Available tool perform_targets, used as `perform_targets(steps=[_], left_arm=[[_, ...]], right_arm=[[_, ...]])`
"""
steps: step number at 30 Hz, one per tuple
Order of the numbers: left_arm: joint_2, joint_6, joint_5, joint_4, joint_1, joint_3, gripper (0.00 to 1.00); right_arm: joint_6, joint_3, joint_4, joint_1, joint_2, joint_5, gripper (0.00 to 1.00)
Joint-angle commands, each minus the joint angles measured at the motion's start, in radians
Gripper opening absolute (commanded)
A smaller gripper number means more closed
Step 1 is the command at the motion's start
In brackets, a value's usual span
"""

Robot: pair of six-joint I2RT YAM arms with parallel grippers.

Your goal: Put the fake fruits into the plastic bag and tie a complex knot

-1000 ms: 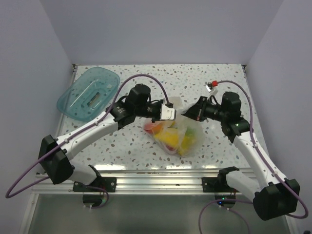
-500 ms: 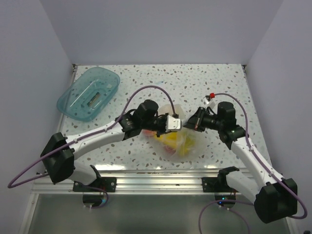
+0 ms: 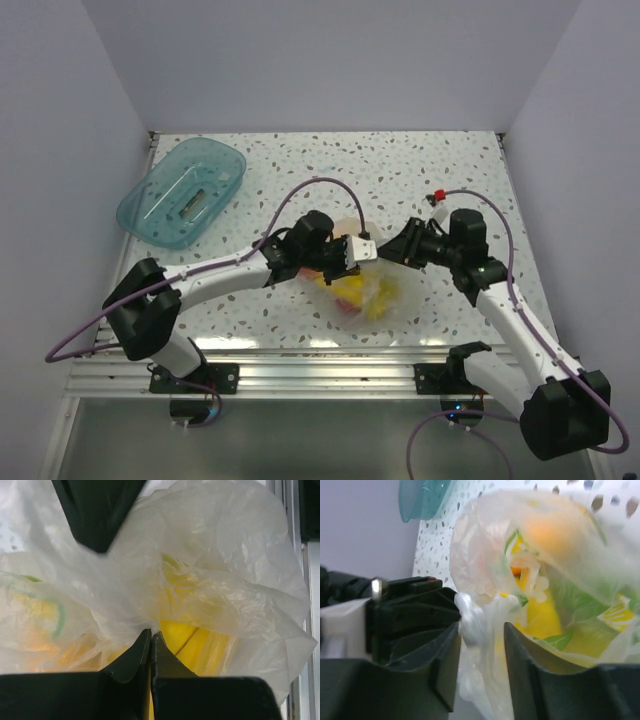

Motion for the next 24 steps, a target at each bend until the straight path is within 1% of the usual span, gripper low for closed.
perform_targets(steps=[1, 3, 4, 6, 9, 11, 14, 15, 16, 17, 20, 21, 23, 24], left_arm=[[-0.001, -0.01, 0.09, -0.226, 0.057, 0.057, 0.0], [-0.024, 0.026, 0.154, -0.279, 0.079, 0.081, 0.0], [-0.044, 0.04, 0.16, -0.298, 0.077, 0.103, 0.0], [-0.061, 0.05, 0.188, -0.328, 0.077, 0.126, 0.0], [-0.074, 0.053, 0.205, -0.364, 0.077, 0.166, 0.0], [-0.075, 0.045, 0.203, -0.382, 0.077, 0.186, 0.0], [-0.087, 0.047, 0.214, -0.384, 0.079, 0.203, 0.0], [-0.089, 0.051, 0.225, -0.385, 0.079, 0.201, 0.0], [-0.095, 0.054, 0.223, -0.39, 0.079, 0.201, 0.0], [-0.097, 0.056, 0.219, -0.388, 0.079, 0.2, 0.0], [-0.092, 0.053, 0.203, -0.399, 0.088, 0.206, 0.0], [-0.092, 0.054, 0.197, -0.401, 0.093, 0.212, 0.0], [-0.095, 0.047, 0.19, -0.392, 0.116, 0.223, 0.0], [-0.094, 0.043, 0.184, -0.393, 0.126, 0.248, 0.0]], right_arm=[[-0.217, 0.124, -0.019, -0.014, -0.067, 0.036, 0.46], [-0.268, 0.135, -0.065, -0.016, -0.073, 0.057, 0.57], [-0.302, 0.135, -0.073, -0.016, -0.075, 0.062, 0.66], [-0.327, 0.144, -0.064, -0.014, -0.067, 0.068, 0.72], [-0.345, 0.166, -0.035, -0.011, -0.027, 0.027, 0.85], [-0.361, 0.183, -0.018, -0.001, -0.003, 0.005, 0.88], [-0.411, 0.183, -0.005, 0.025, 0.019, 0.007, 0.88], [-0.42, 0.18, 0.002, 0.027, 0.026, 0.004, 0.86], [-0.434, 0.177, 0.014, 0.029, 0.032, -0.016, 0.81], [-0.437, 0.172, 0.036, 0.029, 0.037, -0.022, 0.61], [-0.437, 0.181, 0.045, 0.029, 0.036, -0.042, 0.39], [-0.44, 0.187, 0.036, 0.029, 0.034, -0.048, 0.26], [-0.46, 0.204, 0.013, 0.029, 0.028, -0.064, 0.11], [-0.465, 0.207, -0.014, 0.027, 0.017, -0.061, 0.0]])
